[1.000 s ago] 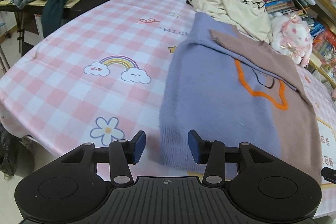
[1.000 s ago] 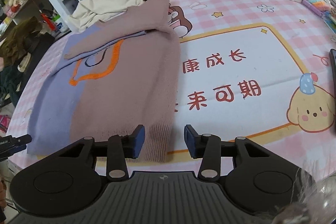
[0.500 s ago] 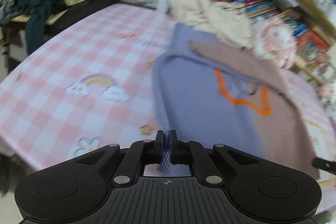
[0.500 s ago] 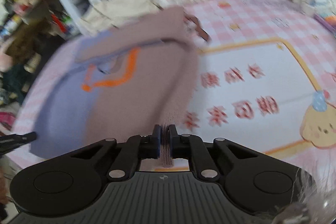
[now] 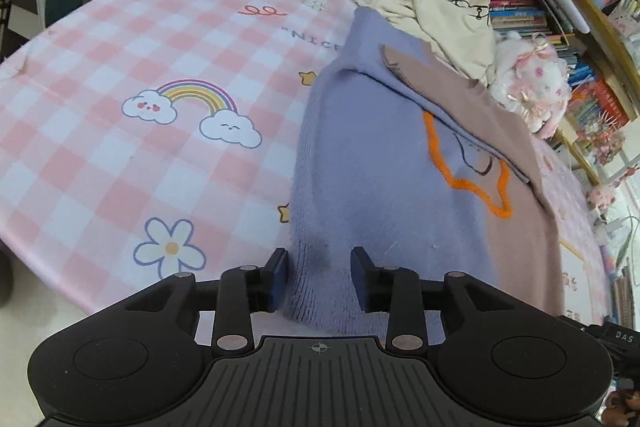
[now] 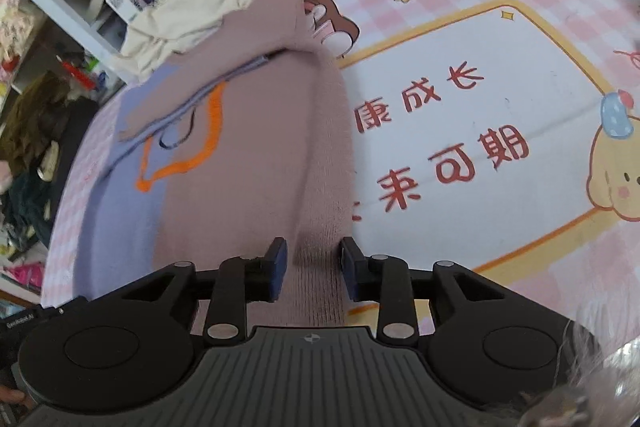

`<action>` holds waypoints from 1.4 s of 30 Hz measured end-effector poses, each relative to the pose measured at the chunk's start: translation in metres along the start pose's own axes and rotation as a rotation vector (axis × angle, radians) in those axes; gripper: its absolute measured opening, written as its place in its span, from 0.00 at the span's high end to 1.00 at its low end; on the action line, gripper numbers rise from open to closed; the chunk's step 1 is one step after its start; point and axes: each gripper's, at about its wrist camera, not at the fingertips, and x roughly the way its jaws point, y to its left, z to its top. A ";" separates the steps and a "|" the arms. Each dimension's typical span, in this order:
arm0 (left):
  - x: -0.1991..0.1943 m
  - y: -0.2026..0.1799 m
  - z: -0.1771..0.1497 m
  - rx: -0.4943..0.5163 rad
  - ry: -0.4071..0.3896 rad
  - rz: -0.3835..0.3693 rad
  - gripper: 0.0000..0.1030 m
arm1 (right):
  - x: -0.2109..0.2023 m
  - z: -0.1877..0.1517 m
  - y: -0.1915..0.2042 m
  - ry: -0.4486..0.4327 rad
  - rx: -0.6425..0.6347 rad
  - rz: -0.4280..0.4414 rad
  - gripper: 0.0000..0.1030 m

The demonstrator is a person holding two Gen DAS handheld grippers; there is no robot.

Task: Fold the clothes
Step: 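Grasp the pink hem edge with the right gripper while the left holds the lavender hem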

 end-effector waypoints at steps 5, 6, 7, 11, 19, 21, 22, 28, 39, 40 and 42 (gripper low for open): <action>-0.002 -0.010 0.001 0.063 -0.025 0.004 0.97 | 0.003 0.002 0.010 0.000 -0.049 0.002 0.89; -0.004 -0.012 0.001 0.079 -0.032 0.008 0.97 | -0.002 0.002 0.012 -0.024 -0.065 -0.003 0.89; -0.005 -0.015 0.002 0.096 -0.039 0.011 0.97 | -0.008 0.001 0.015 -0.048 -0.080 -0.008 0.89; -0.015 -0.022 0.004 0.154 -0.060 0.008 0.96 | -0.027 0.003 0.022 -0.112 -0.124 0.013 0.89; -0.003 0.006 0.008 0.036 0.040 -0.071 0.95 | -0.010 0.000 0.002 0.010 -0.008 0.015 0.87; -0.001 0.008 0.007 0.028 0.059 -0.085 0.90 | -0.007 -0.002 -0.006 0.037 0.029 0.024 0.82; 0.001 0.010 0.006 0.022 0.072 -0.083 0.88 | -0.006 -0.004 -0.010 0.044 0.051 0.032 0.81; 0.005 0.008 0.002 0.011 0.069 -0.097 0.85 | -0.004 -0.004 -0.011 0.043 0.079 0.074 0.79; -0.007 -0.006 0.006 0.127 0.026 -0.045 0.95 | -0.017 -0.004 0.007 -0.031 -0.067 0.039 0.89; -0.005 -0.002 0.005 0.112 0.038 -0.049 0.95 | -0.015 -0.003 0.005 -0.019 -0.054 0.037 0.89; -0.004 0.004 0.005 0.078 0.051 -0.065 0.95 | -0.012 -0.003 0.000 0.000 -0.025 0.041 0.88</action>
